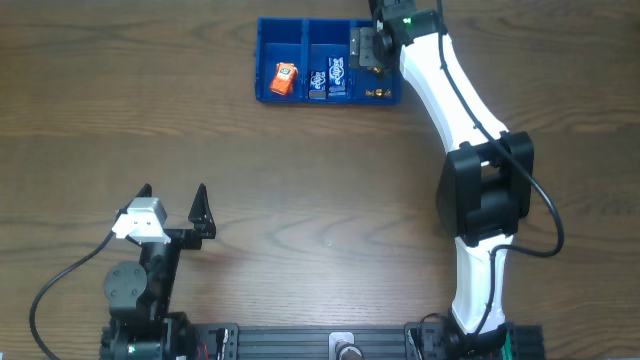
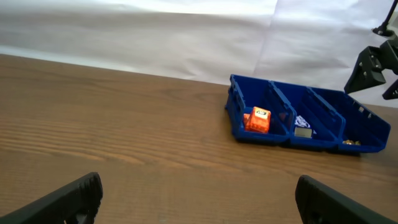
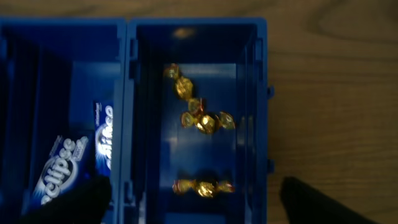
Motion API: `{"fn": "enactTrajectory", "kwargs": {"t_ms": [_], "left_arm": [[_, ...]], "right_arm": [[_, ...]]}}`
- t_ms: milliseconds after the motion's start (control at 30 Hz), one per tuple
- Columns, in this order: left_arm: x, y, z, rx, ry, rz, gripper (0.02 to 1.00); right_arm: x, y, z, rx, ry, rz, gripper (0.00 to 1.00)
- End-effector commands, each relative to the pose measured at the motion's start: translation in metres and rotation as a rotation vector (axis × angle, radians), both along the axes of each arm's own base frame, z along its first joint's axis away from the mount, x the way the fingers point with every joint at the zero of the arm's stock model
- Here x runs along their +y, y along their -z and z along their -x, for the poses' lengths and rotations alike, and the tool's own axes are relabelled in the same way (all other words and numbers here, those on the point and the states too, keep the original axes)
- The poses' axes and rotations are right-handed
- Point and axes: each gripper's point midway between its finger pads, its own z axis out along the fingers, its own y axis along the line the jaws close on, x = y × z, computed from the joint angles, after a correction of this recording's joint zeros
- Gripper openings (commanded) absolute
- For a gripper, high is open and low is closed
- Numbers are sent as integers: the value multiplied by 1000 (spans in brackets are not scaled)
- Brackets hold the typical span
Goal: Sort Candies Into Trays
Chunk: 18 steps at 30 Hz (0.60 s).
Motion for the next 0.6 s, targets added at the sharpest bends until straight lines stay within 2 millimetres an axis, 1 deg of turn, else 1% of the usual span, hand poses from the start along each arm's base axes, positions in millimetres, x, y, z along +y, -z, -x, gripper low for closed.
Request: {"fn": "enactTrajectory", "kwargs": {"t_ms": [33,100,133,200,233,300,400,467,533,600], "left_arm": [[-3,16,1,46,20,7,998],[-3,16,1,46,20,7,998],[-3,16,1,46,19,7,998],[-3,16,1,46,20,7,998],[-3,16,1,46,19,7,998],[-3,16,1,46,20,7,998],[-3,16,1,46,20,7,998],[-3,16,1,46,20,7,998],[-3,16,1,46,20,7,998],[-3,16,1,46,20,7,998]], "right_arm": [[-10,-70,19,-90,-4,37,1000],[-19,-103,35,-142,-17,61,1000],[-25,-123,47,-175,-25,69,1000],[-43,-156,71,-240,-15,69,1000],[-55,-169,85,-269,6,63,1000],[-89,-194,126,-343,64,48,1000],[-124,-209,182,-445,135,37,998],[-138,-208,224,-530,149,48,998],[-142,-206,252,-634,153,28,998],[-138,-197,274,-734,130,-12,998]]}}
